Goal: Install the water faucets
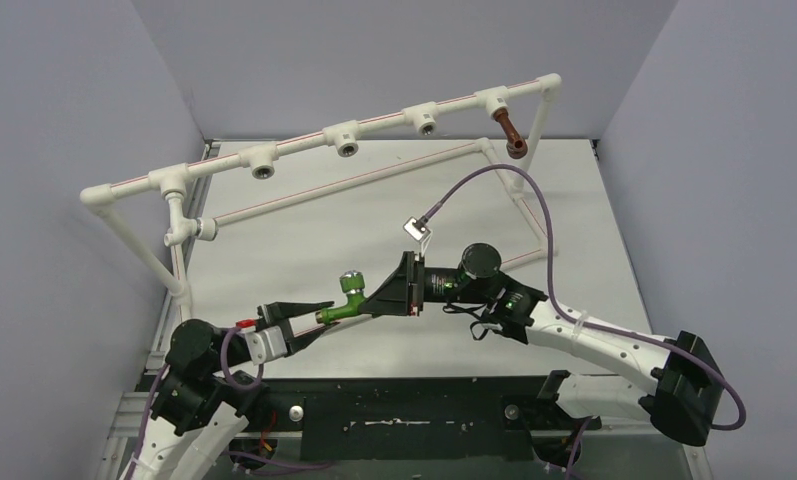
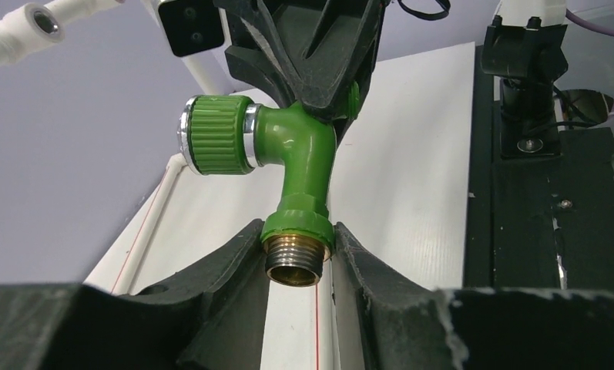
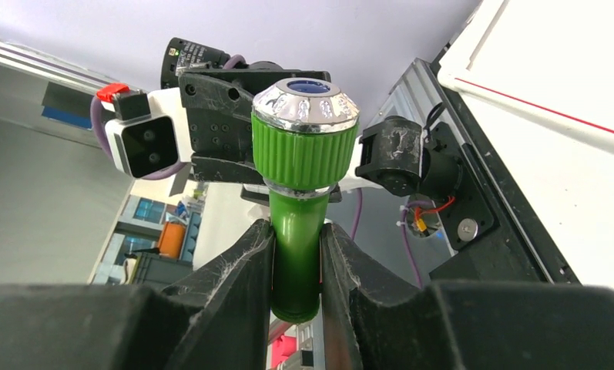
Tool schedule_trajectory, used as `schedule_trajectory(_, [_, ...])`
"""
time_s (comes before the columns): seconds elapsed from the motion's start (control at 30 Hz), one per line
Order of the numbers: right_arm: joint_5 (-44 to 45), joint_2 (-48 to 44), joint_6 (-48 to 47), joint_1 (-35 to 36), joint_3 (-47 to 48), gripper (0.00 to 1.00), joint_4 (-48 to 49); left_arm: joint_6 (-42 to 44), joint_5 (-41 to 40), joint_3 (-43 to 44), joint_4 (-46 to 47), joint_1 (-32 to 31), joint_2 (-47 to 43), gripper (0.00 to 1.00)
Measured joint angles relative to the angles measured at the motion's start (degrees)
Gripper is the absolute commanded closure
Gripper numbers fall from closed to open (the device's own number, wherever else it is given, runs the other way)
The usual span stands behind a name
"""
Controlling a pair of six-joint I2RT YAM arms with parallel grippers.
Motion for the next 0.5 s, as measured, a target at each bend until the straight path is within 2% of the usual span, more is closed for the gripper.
schedule_trajectory(0.23, [2.95,-4.9,-4.96,-0.57,0.0,1.0,-6.51,-1.7,-0.13,3.19,-2.71,0.02,4.02,0.44])
schedule_trajectory(0.5, [7.41,-10.88,-11.45,-1.27,0.35,1.0,-14.64,-2.45,-0.35,8.81,-6.69,0.02,4.24,0.34])
